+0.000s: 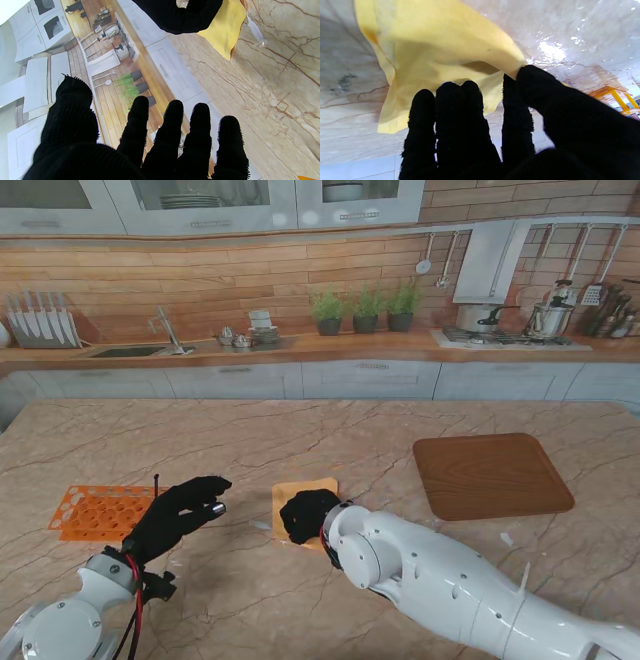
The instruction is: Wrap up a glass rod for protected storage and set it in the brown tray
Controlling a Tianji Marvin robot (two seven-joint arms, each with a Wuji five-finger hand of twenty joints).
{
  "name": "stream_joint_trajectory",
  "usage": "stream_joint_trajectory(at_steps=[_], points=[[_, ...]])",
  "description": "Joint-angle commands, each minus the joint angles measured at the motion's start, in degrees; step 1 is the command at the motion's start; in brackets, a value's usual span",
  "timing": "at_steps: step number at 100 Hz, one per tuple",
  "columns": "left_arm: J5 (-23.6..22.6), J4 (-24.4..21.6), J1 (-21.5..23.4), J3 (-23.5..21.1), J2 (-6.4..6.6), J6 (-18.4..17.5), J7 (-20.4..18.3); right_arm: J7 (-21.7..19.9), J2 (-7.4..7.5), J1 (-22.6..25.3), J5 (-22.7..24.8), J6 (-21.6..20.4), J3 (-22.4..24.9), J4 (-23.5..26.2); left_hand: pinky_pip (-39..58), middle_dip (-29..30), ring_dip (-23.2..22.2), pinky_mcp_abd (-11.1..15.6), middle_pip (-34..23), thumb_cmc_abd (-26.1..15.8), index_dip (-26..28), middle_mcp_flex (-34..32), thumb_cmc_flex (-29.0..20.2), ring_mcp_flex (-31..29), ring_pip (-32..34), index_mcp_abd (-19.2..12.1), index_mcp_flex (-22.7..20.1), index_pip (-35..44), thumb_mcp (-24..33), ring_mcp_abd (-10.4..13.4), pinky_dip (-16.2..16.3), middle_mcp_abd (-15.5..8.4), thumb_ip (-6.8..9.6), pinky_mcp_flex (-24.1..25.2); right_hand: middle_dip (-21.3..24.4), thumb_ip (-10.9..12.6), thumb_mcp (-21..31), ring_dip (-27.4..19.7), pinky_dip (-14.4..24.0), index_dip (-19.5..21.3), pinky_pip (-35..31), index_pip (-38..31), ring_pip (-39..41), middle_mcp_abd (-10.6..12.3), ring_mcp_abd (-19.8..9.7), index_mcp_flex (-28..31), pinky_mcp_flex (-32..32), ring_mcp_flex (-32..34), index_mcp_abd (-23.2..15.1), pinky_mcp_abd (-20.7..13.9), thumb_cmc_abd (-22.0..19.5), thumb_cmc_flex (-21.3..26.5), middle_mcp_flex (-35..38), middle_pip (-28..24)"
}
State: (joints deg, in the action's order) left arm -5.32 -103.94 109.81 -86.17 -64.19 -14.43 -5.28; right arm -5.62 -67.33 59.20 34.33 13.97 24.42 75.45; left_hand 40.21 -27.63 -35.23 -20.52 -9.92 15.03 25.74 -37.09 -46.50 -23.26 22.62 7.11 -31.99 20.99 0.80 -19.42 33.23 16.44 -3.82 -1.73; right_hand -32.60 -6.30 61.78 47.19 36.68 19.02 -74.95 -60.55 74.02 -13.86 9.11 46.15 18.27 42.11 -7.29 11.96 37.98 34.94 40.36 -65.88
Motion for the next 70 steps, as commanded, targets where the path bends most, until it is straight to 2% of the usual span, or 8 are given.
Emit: stream_joint_trajectory(at_steps=[1,28,42,52,60,70], points=[[0.09,-0.42,0.62,-0.03,-0.08,0.17,-0.24,0.56,-0.55,0.54,-0.31,0.06,-0.21,0.1,1.12,-0.55,-0.2,-0.05,-0.88,-1.84,-0.22,-0.39,-1.09,0.1,0.27,-0.88,-1.27,-0.38,-1.35,0.22,0.32,-0.69,1.73,0.53,-0.02,1.21,1.51,0.3,0.52,0.67,-1.24,0.04,0.64,-2.15,0.52,1.08,-0.76,0.05,-0.67,0.27,0.87,2.19,1.15,0.01],[0.04,-0.5,0.79,-0.07,-0.06,0.25,-0.3,1.9,-1.79,0.06,-2.01,-0.01,-0.63,-0.88,1.1,-0.54,-0.2,-0.16,-0.84,-1.86,-0.23,-0.46,-1.08,0.08,0.29,-0.91,-1.36,-0.43,-1.35,0.33,0.31,-0.79,1.74,0.55,-0.36,1.2,1.18,0.45,0.79,1.19,-1.11,0.14,0.48,-2.2,0.52,0.19,-0.74,-0.02,-1.33,0.27,0.66,1.67,1.01,0.41],[-0.08,-0.63,1.02,-0.18,-0.05,0.39,-0.33,0.56,-1.54,-0.4,-2.16,1.16,-1.24,-0.46,1.05,-0.54,-0.18,-0.03,-0.82,-1.89,-0.23,-0.4,-1.14,0.15,0.24,-0.81,-1.33,-0.44,-1.33,0.33,0.29,-0.78,1.75,0.61,-2.21,1.45,-0.23,0.51,1.2,1.56,0.32,2.82,-1.43,-2.21,0.11,-7.28,-2.38,-3.02,-0.78,-0.63,4.48,-2.38,-2.9,1.94],[-0.22,-0.76,1.19,-0.3,-0.06,0.45,-0.24,-1.38,-0.61,-0.44,-1.5,2.36,-1.32,1.17,1.04,-0.54,-0.16,-0.18,-0.82,-1.8,-0.24,-0.48,-1.25,0.15,0.2,-0.83,-1.36,-0.47,-1.3,0.28,0.3,-0.73,1.76,0.6,-3.89,2.21,-0.95,0.85,2.21,5.44,2.02,9.43,-3.01,-1.98,-0.53,-9.37,-3.57,-5.36,1.17,-1.23,4.31,-6.12,-5.74,3.48],[-0.39,-0.77,1.27,-0.43,-0.04,0.31,-0.28,-1.31,-0.22,0.09,-0.48,2.76,-0.79,2.05,1.04,-0.53,-0.14,-0.13,-0.78,-1.83,-0.24,-0.45,-1.24,0.2,0.15,-0.9,-1.32,-0.5,-1.31,0.33,0.29,-0.78,1.76,0.55,-4.34,3.97,-5.99,1.03,2.79,13.13,2.7,15.26,-3.5,-2.24,-0.6,-9.84,-4.02,-6.37,2.78,-1.36,3.12,-8.95,-6.98,3.9],[-0.37,-0.83,1.35,-0.47,-0.07,0.18,-0.16,-0.38,-0.01,1.12,0.58,2.85,0.46,2.94,0.96,-0.52,-0.13,-0.11,-0.74,-1.82,-0.23,-0.43,-1.23,0.16,0.15,-0.82,-1.37,-0.5,-1.33,0.28,0.27,-0.7,1.75,0.65,-4.4,2.99,-11.49,0.96,2.93,13.58,2.95,16.51,-3.94,-2.38,-0.62,-12.19,-4.58,-7.37,3.53,-1.33,1.86,-10.51,-8.23,4.22]])
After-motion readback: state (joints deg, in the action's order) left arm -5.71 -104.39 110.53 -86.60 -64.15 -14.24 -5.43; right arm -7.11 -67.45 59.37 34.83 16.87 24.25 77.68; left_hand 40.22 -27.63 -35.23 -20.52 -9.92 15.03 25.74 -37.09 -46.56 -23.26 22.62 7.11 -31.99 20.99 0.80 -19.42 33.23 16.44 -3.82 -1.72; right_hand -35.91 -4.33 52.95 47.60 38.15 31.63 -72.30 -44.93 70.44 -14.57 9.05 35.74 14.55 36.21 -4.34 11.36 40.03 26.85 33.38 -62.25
